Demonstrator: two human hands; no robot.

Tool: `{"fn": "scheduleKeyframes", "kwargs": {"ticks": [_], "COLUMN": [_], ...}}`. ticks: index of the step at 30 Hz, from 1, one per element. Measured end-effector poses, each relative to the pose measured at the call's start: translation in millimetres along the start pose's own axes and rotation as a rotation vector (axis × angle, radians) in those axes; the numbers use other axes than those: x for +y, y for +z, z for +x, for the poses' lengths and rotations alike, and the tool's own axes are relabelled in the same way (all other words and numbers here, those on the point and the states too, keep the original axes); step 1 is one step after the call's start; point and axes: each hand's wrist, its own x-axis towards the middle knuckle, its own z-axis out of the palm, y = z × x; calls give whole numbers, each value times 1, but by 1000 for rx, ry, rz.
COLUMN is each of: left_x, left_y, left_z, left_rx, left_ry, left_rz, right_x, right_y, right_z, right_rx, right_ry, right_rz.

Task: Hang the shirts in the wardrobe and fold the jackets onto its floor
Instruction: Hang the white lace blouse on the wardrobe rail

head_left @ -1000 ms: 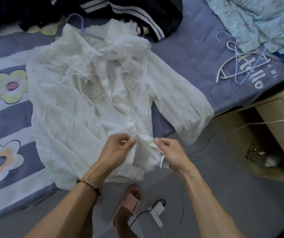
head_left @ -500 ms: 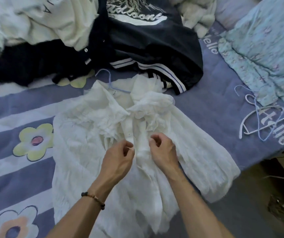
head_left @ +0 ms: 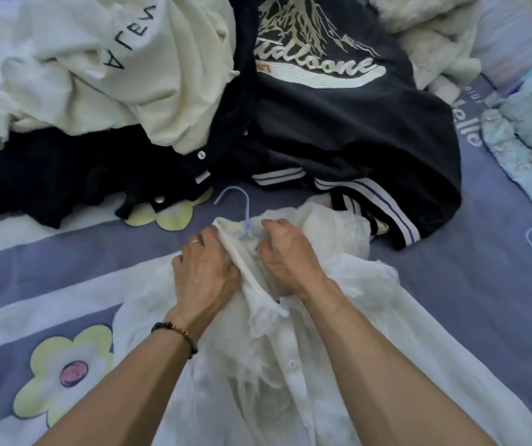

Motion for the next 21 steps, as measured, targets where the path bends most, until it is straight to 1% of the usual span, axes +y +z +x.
{"fn": "scheduleKeyframes", "kwargs": {"ticks": [1, 2, 4, 6, 8, 11, 15, 16, 19, 21], "left_x": [-5, -9, -15, -17, -15, 2, 43, 55, 111, 153], "left_y": [0, -1, -4, -8, -14, -32, -74, -86, -123, -142], "left_z": [6, 8, 10, 7, 2, -12, -37, -44, -74, -93], "left_rx": [-5, -6, -28, -16, 11, 45, 152, 139, 25, -35], "left_ry": [13, 23, 39, 96, 137, 173, 275, 323, 474, 509], "left_rz": [-36, -76, -117, -109, -140, -257, -236, -218, -167, -178], "right_x": [-4, -6, -6, -2, 2, 11, 12, 11, 12, 16], "right_y": [5, 6, 2, -13, -37, -81, -147, -163, -223, -264], "right_z": [10, 14, 12, 3, -7, -21, -53, -63, -107, -139], "right_rx": [-59, -84, -107, -139, -156, -95, -19, -8, 34, 72], "right_ry": [14, 17, 25, 42, 77, 93, 140, 150, 149, 130], "right_rz": [37, 70, 225, 373, 425, 355, 274, 271, 267, 267]}}
